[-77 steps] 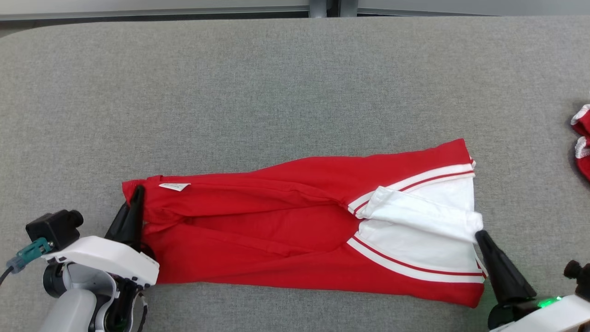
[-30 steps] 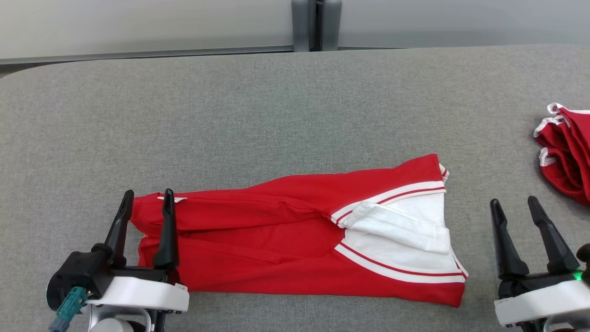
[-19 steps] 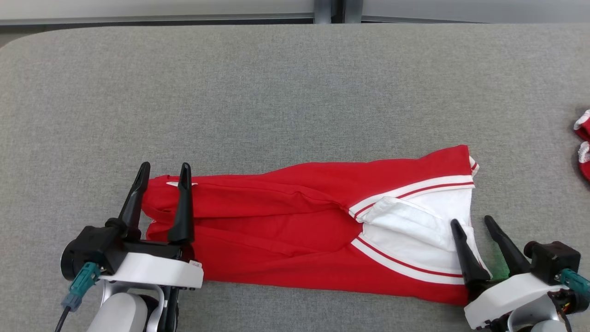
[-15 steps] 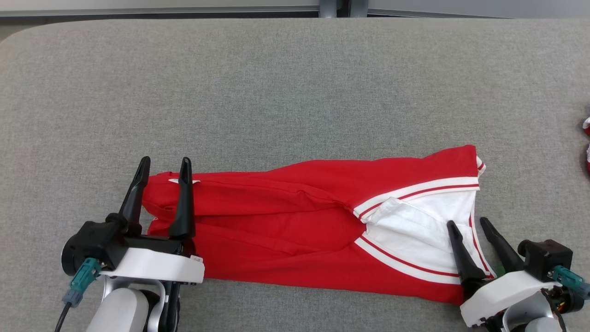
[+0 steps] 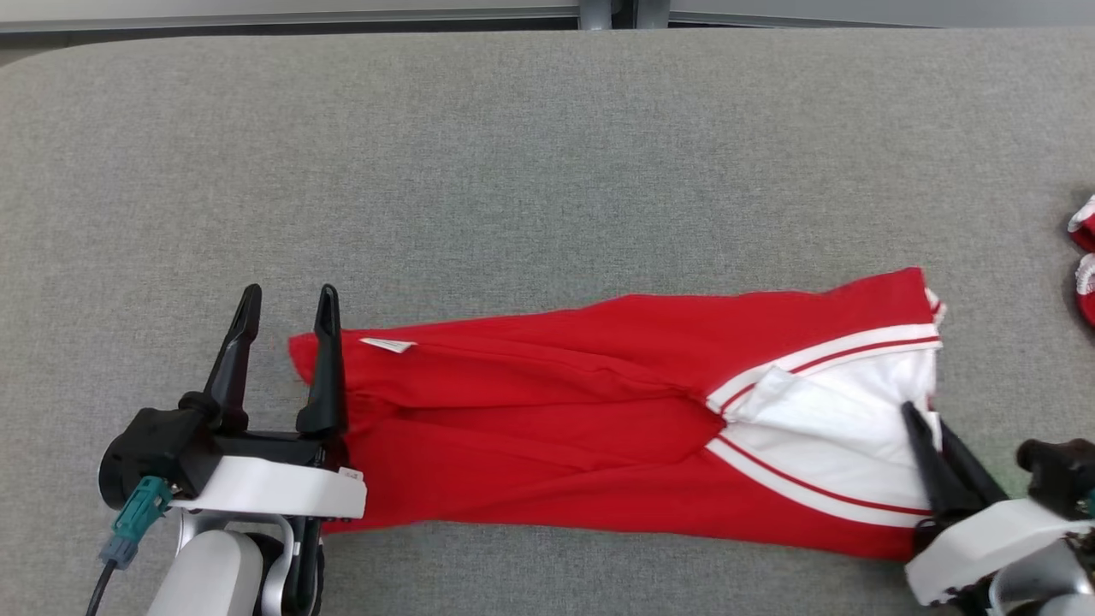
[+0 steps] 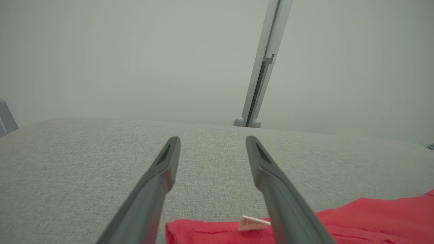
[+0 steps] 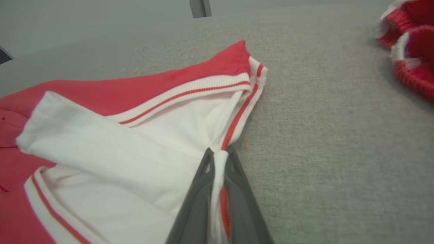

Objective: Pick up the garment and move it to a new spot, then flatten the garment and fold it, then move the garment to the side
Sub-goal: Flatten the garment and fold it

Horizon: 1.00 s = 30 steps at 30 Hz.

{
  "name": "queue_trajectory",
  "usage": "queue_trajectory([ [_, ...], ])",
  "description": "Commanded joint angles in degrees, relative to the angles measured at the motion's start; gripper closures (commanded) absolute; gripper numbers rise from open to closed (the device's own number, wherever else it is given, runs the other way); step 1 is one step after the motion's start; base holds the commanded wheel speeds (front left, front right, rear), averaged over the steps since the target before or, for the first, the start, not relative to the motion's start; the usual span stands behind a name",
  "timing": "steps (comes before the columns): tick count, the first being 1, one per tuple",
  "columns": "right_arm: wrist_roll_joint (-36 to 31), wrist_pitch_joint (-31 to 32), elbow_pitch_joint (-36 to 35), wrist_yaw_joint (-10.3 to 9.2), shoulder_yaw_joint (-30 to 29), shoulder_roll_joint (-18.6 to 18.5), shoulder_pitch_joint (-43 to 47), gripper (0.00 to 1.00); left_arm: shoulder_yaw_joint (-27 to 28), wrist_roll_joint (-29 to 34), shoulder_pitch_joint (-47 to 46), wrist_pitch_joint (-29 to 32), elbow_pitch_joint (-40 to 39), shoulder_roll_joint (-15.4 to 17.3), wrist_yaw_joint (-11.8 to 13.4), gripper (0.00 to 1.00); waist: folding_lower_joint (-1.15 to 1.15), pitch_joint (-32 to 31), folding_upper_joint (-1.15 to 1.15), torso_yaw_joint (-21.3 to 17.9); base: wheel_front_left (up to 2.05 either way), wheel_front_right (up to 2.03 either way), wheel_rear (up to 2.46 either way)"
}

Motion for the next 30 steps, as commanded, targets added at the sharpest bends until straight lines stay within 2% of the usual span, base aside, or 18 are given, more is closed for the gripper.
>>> queue_trajectory([
  [1, -0.6, 0.4, -0.9, -0.17, -1.8, -1.3, 0.8, 1.00, 0.5, 0.4, -0.2, -0.2, 0.0, -0.1, -0.3, 0.00, 0.00, 0.0, 0.00, -0.1, 0.00, 0.00, 0.00],
  [7, -1.4, 0.8, -3.1, -0.16, -7.7, -5.1, 2.5, 1.00, 1.5, 0.8, -0.1, -0.2, 0.4, -1.0, -1.2, 0.00, 0.00, -0.1, 0.00, -0.2, 0.00, 0.00, 0.00],
  [14, -2.4, 1.9, -9.6, -0.15, -5.7, -6.8, -0.1, 1.00, 2.6, 1.6, 0.2, -0.2, 1.0, -2.0, -2.2, 0.00, 0.00, -1.0, 0.00, -0.5, 0.00, 0.00, 0.00],
  [18, -3.2, 4.9, -15.8, -0.12, -0.8, -6.4, -2.6, 1.00, 2.7, 2.0, 0.4, -0.2, 1.8, -2.4, -3.0, 0.00, 0.00, -2.4, 0.00, -0.4, 0.00, 0.00, 0.00],
  [22, -2.7, 7.2, -18.9, -0.11, 7.0, -5.2, -6.4, 1.00, 2.6, 2.3, 0.7, -0.2, 2.6, -2.9, -3.7, 0.00, 0.00, -3.9, 0.00, 0.1, 0.00, 0.00, 0.00],
  [26, -0.9, 7.6, -17.3, -0.11, 16.0, -2.7, -11.0, 1.00, 2.4, 2.6, 0.8, -0.2, 3.2, -3.2, -4.1, 0.00, 0.00, -4.7, 0.00, 1.0, 0.00, 0.00, 0.00],
  [30, 1.7, 7.0, -12.6, -0.11, 26.1, 1.3, -14.8, 1.00, 2.1, 2.7, 0.7, -0.2, 3.6, -3.6, -4.6, 0.00, 0.00, -5.0, 0.00, 2.1, 0.00, 0.00, 0.00],
])
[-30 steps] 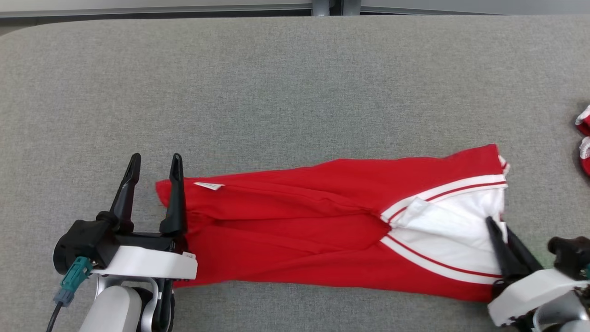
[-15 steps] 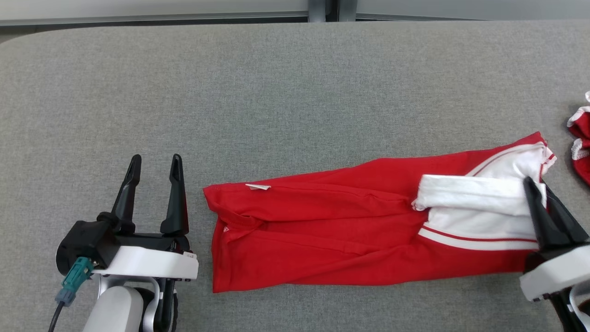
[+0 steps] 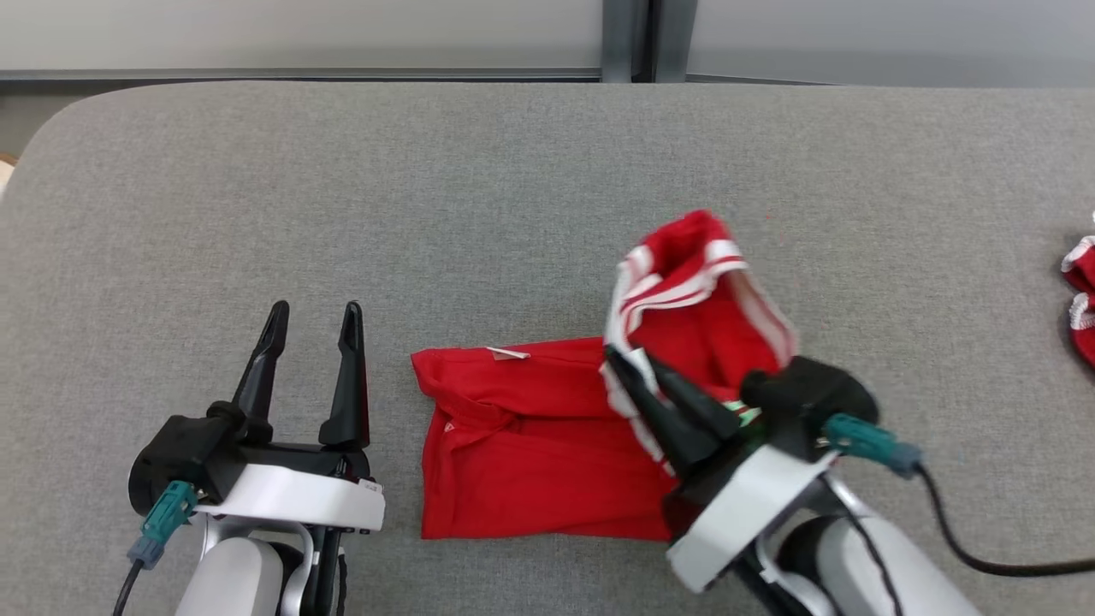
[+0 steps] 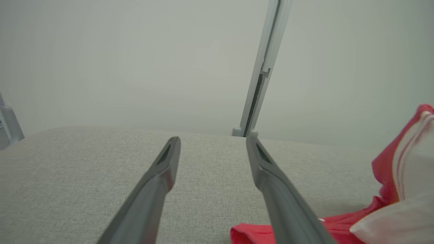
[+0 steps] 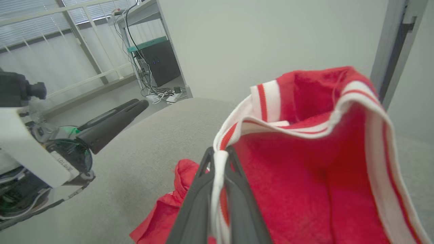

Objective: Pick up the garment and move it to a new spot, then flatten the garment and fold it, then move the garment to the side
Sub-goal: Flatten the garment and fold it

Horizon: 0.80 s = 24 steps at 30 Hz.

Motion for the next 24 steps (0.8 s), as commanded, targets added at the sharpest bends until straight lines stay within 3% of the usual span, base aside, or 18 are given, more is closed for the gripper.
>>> queue_trajectory([
  [1, 1.4, -0.6, 2.4, -0.03, 3.1, 1.5, -1.5, 1.00, -0.1, 0.2, 0.3, -0.1, 0.2, -0.1, -0.4, 0.00, 0.00, 0.0, 0.00, 0.8, 0.00, 0.00, 0.00],
  [6, 3.7, -1.7, 9.6, -0.03, 9.9, 4.3, -4.1, 1.00, -0.3, 0.4, 0.2, -0.1, 0.5, -0.5, -0.7, 0.00, 0.00, 0.7, 0.00, 2.0, 0.00, 0.00, 0.00],
  [11, 5.9, -4.3, 17.4, -0.03, 13.0, 5.9, -6.8, 1.00, -0.5, 0.6, -0.5, -0.1, 0.9, -1.1, -0.9, 0.00, 0.00, 1.9, 0.00, 2.9, 0.00, 0.00, 0.00],
  [12, 6.2, -5.1, 18.5, -0.03, 13.2, 6.1, -7.4, 0.63, -0.4, 0.7, -0.6, -0.1, 1.0, -1.2, -1.0, 0.00, 0.00, 2.0, 0.00, 2.9, 0.00, 0.00, 0.00],
  [13, 6.7, -6.2, 19.4, -0.03, 13.4, 6.3, -7.8, 0.00, -0.3, 0.8, -0.7, -0.1, 1.0, -1.2, -1.0, 0.00, 0.00, 2.2, 0.00, 2.9, 0.00, 0.00, 0.00],
  [19, 6.4, -13.0, 18.9, -0.03, 15.7, 6.6, -11.0, 0.00, 0.3, 1.4, -1.0, -0.1, 0.7, -1.5, -1.4, 0.00, 0.00, 2.6, 0.00, 2.2, 0.00, 0.00, 0.00],
  [24, 5.2, -18.9, 14.8, -0.03, 11.3, 5.2, -9.9, 0.00, 1.0, 1.8, -0.8, -0.1, 1.1, -1.5, -1.2, 0.00, 0.00, 2.1, 0.00, 1.4, 0.00, 0.00, 0.00],
])
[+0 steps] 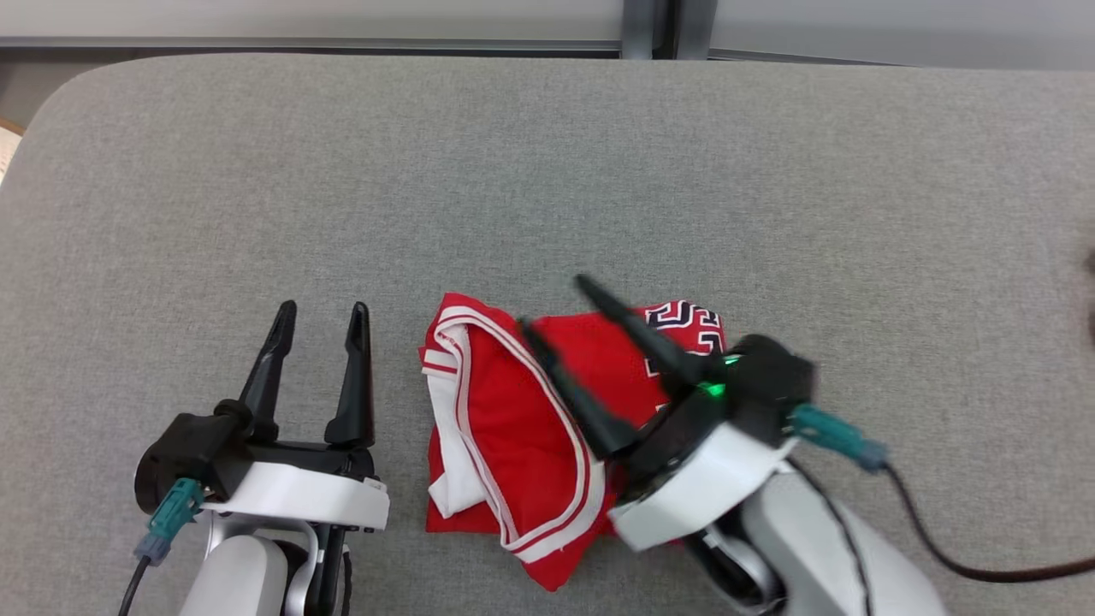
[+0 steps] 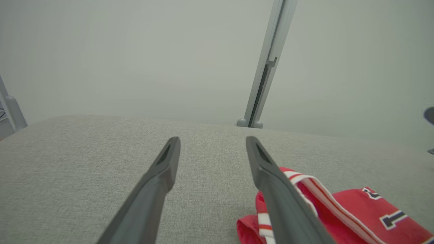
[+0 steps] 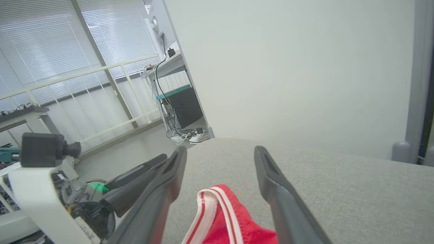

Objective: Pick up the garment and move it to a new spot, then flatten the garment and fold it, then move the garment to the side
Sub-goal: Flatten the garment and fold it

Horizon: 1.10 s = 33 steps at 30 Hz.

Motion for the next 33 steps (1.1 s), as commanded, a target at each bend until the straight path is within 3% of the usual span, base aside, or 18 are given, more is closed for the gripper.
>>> queue_trajectory([
  [1, -0.5, -0.8, -0.7, -0.03, -1.5, -1.0, 1.1, 0.00, 0.5, 0.3, -0.3, -0.1, 0.0, 0.2, 0.1, 0.00, 0.00, -0.3, 0.00, -0.4, 0.00, 0.00, 0.00],
  [11, -6.1, 0.0, -7.2, -0.03, -27.7, -7.1, 12.3, 0.00, 2.1, 1.2, 1.4, -0.1, -0.7, 1.5, 0.7, 0.00, 0.00, -1.6, 0.00, -3.1, 0.00, 0.00, 0.00],
  [16, -8.2, 2.1, -10.0, -0.02, -37.4, -7.7, 19.6, 0.00, 2.5, 1.2, 2.5, 0.0, -0.4, 2.2, 1.1, 0.00, 0.00, -2.8, 0.00, -4.0, 0.00, 0.00, 0.00],
  [21, -9.2, 4.1, -13.8, -0.02, -41.1, -6.0, 24.4, 0.00, 2.3, 1.0, 3.6, 0.7, -0.6, 3.0, 1.2, 0.00, 0.00, -4.0, 0.00, -4.7, 0.00, 0.00, 0.00],
  [33, -10.3, 6.1, -16.1, -0.03, -41.0, -5.1, 26.1, 0.00, 1.4, 0.7, 4.1, 1.3, -1.2, 3.4, 1.4, 0.00, 0.00, -4.7, 0.00, -4.2, 0.00, 0.00, 0.00],
])
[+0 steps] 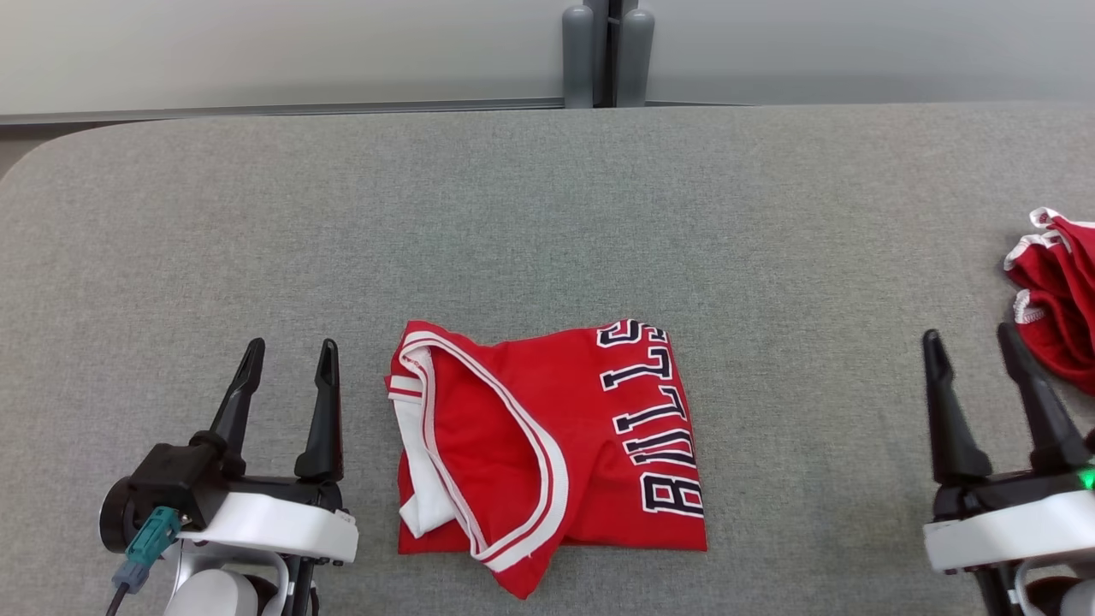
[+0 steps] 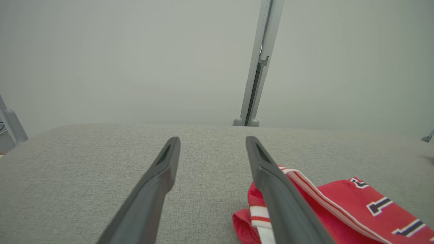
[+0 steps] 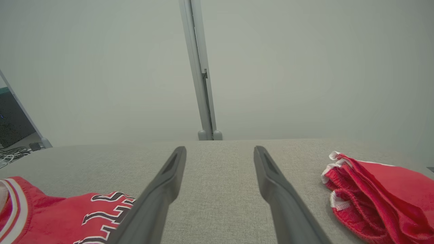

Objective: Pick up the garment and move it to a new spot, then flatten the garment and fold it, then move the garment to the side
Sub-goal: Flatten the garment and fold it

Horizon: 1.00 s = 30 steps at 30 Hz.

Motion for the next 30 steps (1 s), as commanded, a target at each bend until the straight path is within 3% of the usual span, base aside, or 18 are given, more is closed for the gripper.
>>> queue_trajectory([
  [1, -0.4, 0.5, -0.2, -0.02, 0.9, -0.1, 0.1, 0.00, 0.0, -0.3, 0.1, -0.1, -0.2, 0.3, 0.2, 0.00, 0.00, 0.1, 0.00, 0.2, 0.00, 0.00, 0.00],
  [4, 0.6, 1.5, 0.7, -0.02, 5.1, -0.4, 0.1, 0.02, -0.3, -0.3, -0.5, -0.1, -0.2, 0.2, 0.3, 0.00, 0.00, 0.5, 0.00, 0.8, 0.00, 0.00, 0.00],
  [5, 0.9, 1.5, 1.0, -0.02, 6.5, -0.4, 0.1, 0.71, -0.5, -0.3, -0.9, -0.1, -0.2, 0.1, 0.2, 0.00, 0.00, 0.6, 0.00, 1.1, 0.00, 0.00, 0.00],
  [6, 1.2, 2.0, 1.8, -0.03, 8.5, -0.6, 0.1, 1.00, -0.6, -0.3, -1.2, -0.1, -0.2, 0.0, 0.2, 0.00, 0.00, 0.8, 0.00, 1.5, 0.00, 0.00, 0.00],
  [15, 5.5, 2.3, 10.6, -0.02, 28.4, -0.6, -6.5, 1.00, -1.8, -0.9, -3.8, -0.9, 0.6, -1.3, -0.3, 0.00, 0.00, 3.3, 0.00, 5.2, 0.00, 0.00, 0.00],
  [30, 12.0, 4.3, 24.7, -0.02, 47.8, -0.1, -19.9, 1.00, -1.5, -1.1, -6.1, -1.6, 2.4, -2.4, -0.9, 0.00, 0.00, 6.1, 0.00, 7.8, 0.00, 0.00, 0.00],
])
